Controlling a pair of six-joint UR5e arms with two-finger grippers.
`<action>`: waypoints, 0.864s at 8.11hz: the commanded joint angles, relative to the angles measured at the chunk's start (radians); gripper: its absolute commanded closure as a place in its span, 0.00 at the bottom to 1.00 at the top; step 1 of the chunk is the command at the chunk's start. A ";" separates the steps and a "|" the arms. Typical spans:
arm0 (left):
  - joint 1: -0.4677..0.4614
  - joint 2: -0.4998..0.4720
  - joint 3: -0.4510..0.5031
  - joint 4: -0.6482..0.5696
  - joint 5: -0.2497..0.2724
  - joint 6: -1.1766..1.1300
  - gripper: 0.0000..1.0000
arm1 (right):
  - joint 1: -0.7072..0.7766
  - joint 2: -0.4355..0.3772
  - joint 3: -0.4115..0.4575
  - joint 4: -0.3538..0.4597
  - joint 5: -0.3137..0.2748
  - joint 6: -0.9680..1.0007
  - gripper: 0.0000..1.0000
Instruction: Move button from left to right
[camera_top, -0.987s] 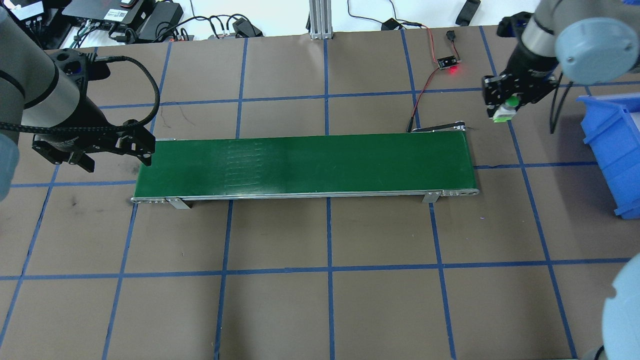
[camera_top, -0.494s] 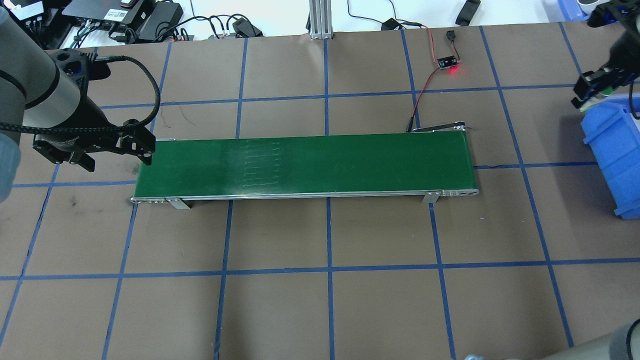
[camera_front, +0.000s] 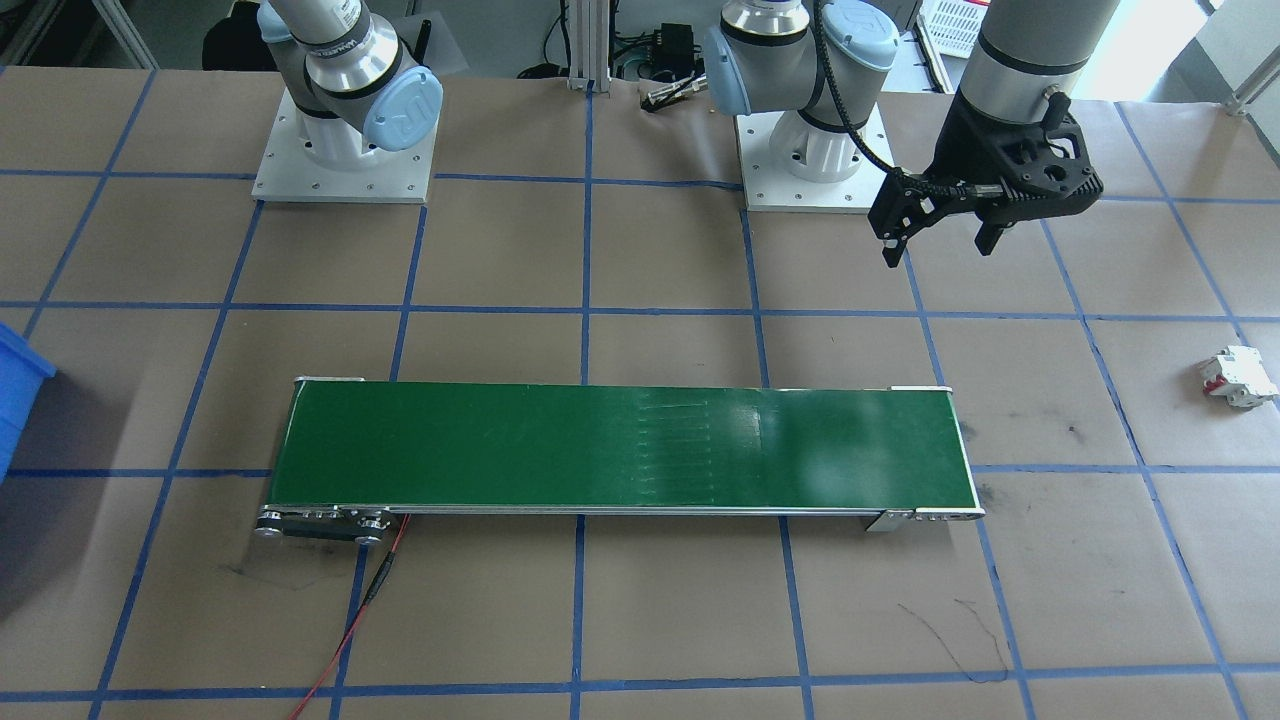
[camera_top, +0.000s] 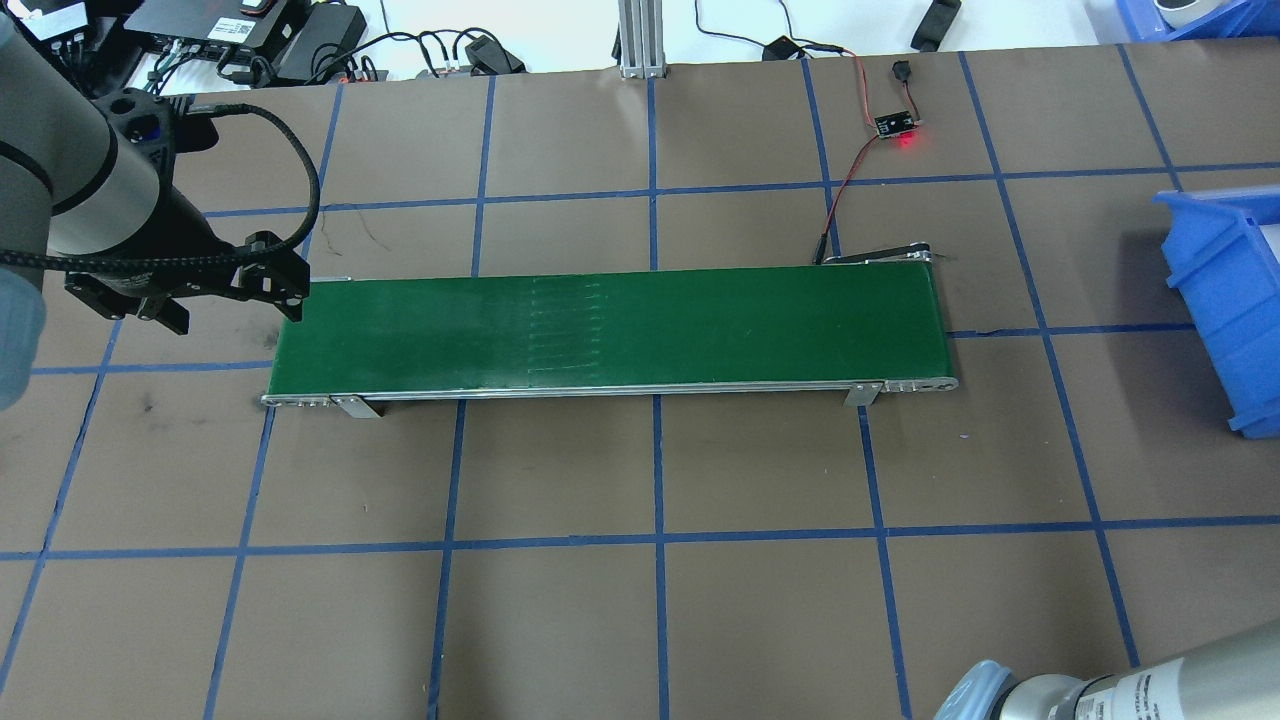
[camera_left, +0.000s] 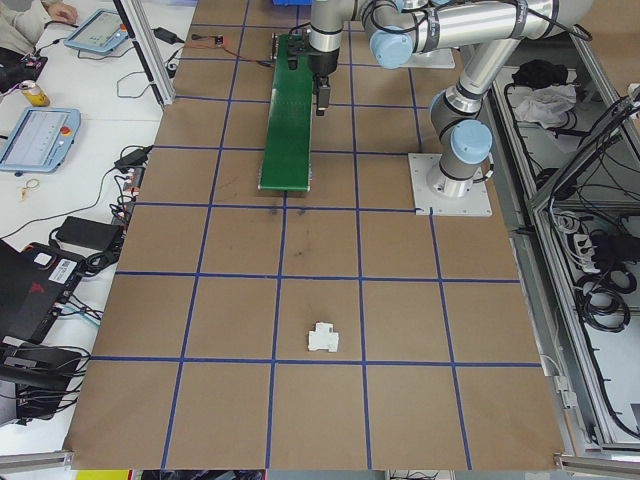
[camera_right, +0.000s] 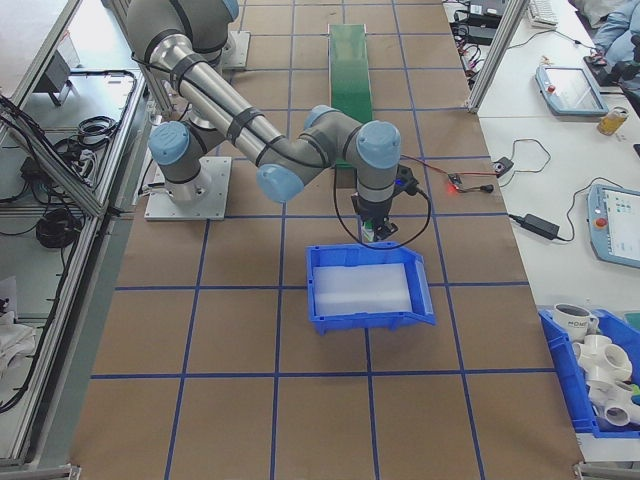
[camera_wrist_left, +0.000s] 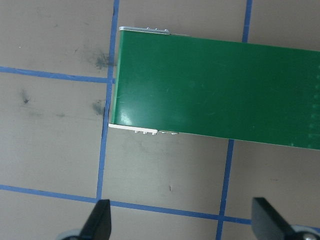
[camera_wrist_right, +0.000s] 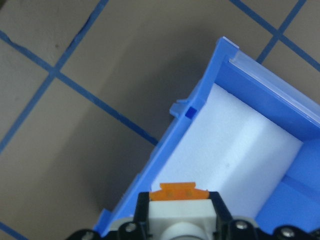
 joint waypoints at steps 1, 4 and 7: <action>-0.001 0.016 -0.035 0.009 0.001 0.000 0.00 | -0.086 0.104 0.017 -0.131 -0.005 -0.396 0.96; -0.001 0.001 -0.032 0.019 0.001 -0.001 0.00 | -0.086 0.251 0.104 -0.352 0.052 -0.468 0.83; -0.005 -0.019 -0.026 0.063 -0.008 0.037 0.00 | -0.086 0.223 0.114 -0.355 0.047 -0.502 0.00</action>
